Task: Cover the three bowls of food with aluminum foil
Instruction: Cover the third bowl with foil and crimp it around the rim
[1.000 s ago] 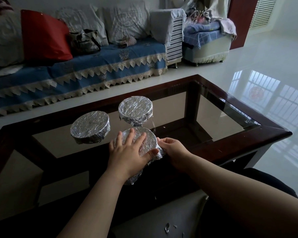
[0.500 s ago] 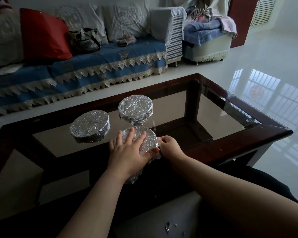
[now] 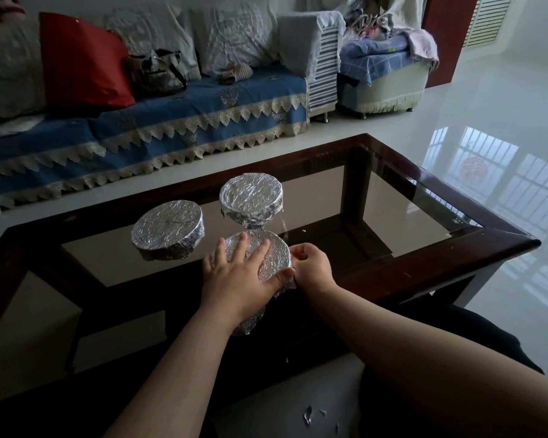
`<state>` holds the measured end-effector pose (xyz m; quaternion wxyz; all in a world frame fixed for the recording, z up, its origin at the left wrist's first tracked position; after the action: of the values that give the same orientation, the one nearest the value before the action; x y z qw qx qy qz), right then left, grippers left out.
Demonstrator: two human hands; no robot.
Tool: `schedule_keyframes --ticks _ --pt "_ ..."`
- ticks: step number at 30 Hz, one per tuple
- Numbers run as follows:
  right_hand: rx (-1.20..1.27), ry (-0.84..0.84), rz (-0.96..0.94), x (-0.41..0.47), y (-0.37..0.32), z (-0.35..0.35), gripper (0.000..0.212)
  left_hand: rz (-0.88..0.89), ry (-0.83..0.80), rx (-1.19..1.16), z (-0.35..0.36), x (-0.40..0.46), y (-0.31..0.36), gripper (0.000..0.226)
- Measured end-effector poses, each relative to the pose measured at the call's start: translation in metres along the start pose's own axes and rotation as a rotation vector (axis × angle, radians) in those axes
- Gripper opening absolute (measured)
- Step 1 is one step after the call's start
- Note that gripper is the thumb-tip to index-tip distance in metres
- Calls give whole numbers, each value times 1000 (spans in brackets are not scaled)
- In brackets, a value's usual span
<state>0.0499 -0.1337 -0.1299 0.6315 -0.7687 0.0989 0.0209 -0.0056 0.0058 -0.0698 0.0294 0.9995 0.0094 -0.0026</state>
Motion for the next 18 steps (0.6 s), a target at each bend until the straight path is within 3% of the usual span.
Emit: schedule_keyframes --ticks 4,13,18 --pt "-67 50 -40 -2 0 -3 12 -10 2 -5 0 0 0 101" --pt "-57 -24 -110 -26 -16 -16 33 -70 14 -28 0 0 1 95" --pt "-17 -48 -149 -44 -12 -6 25 -121 6 -77 -4 -1 3 91"
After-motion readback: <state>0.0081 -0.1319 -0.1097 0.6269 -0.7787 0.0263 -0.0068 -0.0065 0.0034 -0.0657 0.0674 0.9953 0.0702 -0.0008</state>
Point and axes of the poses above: each hand's wrist, its own x-axis towards the middle knuckle, its own z-axis out of the palm, y = z × x, the point moved 5 cm from there along x, towards the middle knuckle, and after that the axes turned 1 degree about -z, right-handed, at the moved point
